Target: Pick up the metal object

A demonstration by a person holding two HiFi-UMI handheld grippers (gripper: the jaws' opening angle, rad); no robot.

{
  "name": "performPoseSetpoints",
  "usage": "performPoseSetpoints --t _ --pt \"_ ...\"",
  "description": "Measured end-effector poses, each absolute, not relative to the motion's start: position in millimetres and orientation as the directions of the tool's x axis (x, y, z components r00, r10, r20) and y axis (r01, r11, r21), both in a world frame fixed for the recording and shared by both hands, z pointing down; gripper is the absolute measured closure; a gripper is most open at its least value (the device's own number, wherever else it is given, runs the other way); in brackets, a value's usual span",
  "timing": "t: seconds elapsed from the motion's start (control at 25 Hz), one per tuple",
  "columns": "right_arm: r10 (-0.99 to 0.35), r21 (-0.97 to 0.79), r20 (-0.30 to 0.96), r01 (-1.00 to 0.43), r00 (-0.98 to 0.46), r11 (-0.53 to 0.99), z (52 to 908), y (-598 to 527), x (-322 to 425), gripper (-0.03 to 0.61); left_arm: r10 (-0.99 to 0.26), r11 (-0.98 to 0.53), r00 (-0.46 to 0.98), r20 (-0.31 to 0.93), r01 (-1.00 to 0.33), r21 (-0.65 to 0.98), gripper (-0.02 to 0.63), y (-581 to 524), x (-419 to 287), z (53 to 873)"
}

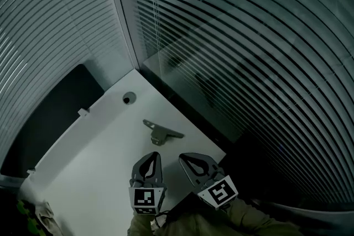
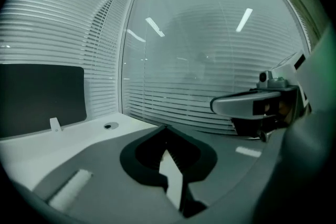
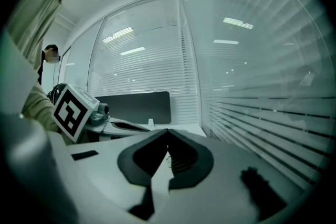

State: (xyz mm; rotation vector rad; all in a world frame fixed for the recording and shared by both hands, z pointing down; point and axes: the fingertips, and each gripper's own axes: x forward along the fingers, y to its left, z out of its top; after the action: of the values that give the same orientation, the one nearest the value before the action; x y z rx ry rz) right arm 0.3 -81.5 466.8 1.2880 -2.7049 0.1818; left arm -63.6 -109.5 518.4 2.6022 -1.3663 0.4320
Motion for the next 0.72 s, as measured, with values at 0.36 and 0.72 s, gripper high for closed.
performPoseSetpoints --t 0.36,0.72 --pt "-0.750 -0.049 0.197 -0.771 -0.631 0.635 480.1 -82.6 -4.5 0.575 -0.746 -0.549 0.510 0.429 -0.835 0.037 0.479 -135.6 -60.8 553.3" --pt "-0.742 -0.068 0.209 -0.767 -0.637 0.638 488.0 -88.5 -3.9 0.575 -0.679 -0.528 0.492 0.545 -0.843 0.102 0.316 -164.6 -50.5 592.8"
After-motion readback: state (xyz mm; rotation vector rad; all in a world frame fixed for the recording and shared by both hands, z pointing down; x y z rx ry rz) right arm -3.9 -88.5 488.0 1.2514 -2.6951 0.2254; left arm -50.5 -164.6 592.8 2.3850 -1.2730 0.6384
